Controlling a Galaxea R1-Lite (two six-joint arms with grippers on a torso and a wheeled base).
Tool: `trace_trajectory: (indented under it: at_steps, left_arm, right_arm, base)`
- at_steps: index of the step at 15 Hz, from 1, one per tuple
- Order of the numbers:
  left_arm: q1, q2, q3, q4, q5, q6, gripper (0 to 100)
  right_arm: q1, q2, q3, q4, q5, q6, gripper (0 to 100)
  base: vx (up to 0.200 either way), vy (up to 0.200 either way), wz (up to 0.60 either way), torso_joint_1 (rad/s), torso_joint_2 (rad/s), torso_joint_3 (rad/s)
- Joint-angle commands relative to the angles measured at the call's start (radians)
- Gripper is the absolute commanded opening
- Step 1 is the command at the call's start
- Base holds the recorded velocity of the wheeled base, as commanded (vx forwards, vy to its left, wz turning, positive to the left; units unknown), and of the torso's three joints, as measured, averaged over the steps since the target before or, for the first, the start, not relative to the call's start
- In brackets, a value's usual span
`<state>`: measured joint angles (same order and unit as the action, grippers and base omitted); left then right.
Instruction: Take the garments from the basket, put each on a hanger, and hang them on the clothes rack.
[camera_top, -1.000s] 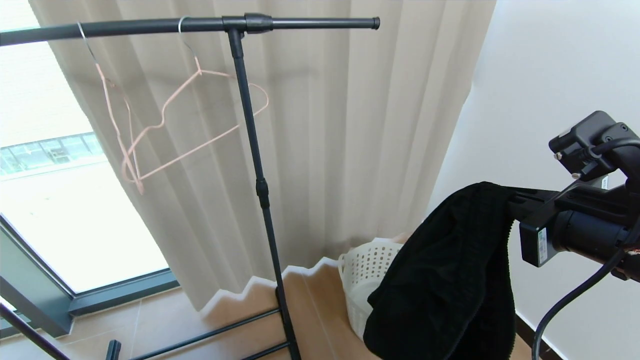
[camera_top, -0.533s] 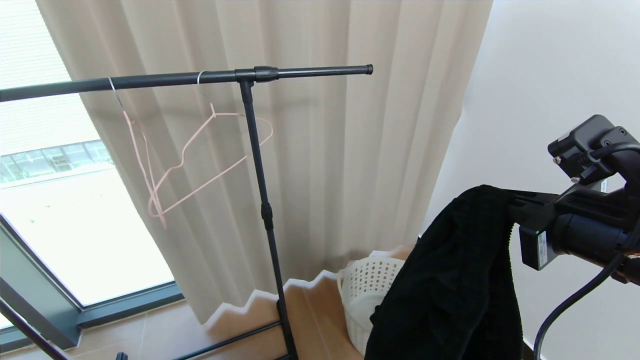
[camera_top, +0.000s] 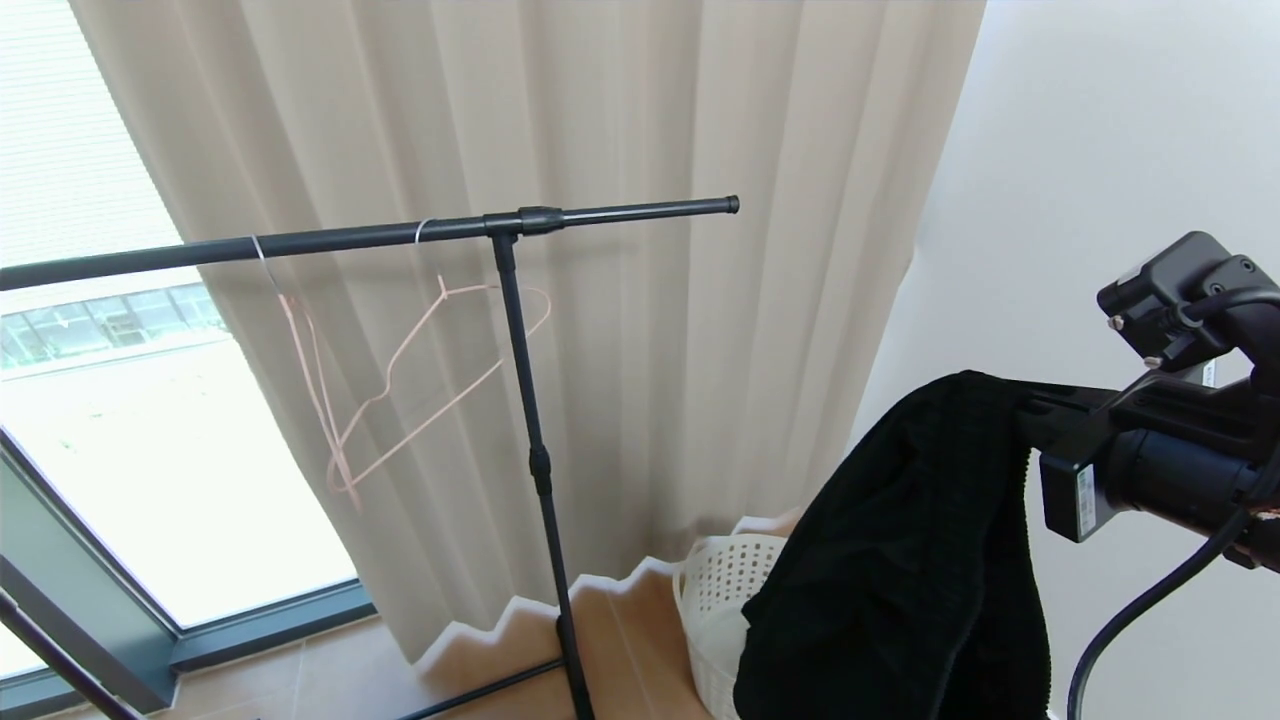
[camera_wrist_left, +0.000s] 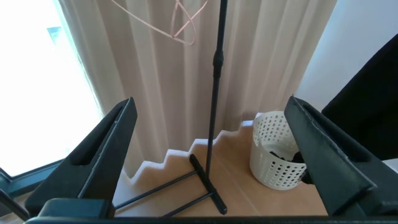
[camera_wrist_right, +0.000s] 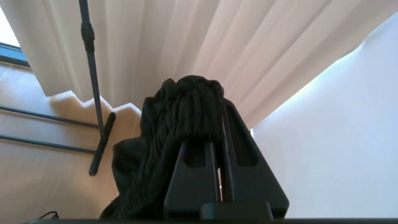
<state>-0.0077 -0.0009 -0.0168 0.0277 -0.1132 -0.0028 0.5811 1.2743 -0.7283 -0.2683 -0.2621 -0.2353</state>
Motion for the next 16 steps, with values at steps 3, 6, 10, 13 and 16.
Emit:
trace_trajectory:
  at_steps: [3, 6, 10, 13, 16]
  left_arm:
    - [0.000, 0.001, 0.000, 0.000, 0.000, 0.000, 100]
    - [0.000, 0.001, 0.000, 0.000, 0.001, -0.002, 100]
    - [0.000, 0.001, 0.000, 0.000, 0.001, 0.000, 100]
    - [0.000, 0.001, 0.000, 0.000, 0.001, -0.002, 100]
    - [0.000, 0.001, 0.000, 0.000, 0.001, 0.000, 100]
  right_arm:
    - [0.000, -0.001, 0.004, 0.000, -0.002, -0.001, 0]
    - [0.000, -0.009, 0.013, 0.001, -0.003, -0.007, 0]
    - [0.000, -0.018, 0.020, 0.003, -0.002, -0.021, 0]
    - [0.000, -0.016, 0.020, 0.001, -0.003, -0.021, 0]
    - [0.000, -0.023, 0.023, 0.001, -0.003, -0.021, 0]
  base:
    - [0.000, 0.000, 0.00, 0.188, -0.40, -0.229]
    - [0.000, 0.000, 0.00, 0.116, -0.26, -0.142]
    - [0.000, 0.000, 0.00, 0.000, 0.00, 0.000]
    - [0.000, 0.000, 0.60, 0.007, 0.00, 0.002]
    - [0.000, 0.000, 0.60, 0.009, 0.00, 0.001]
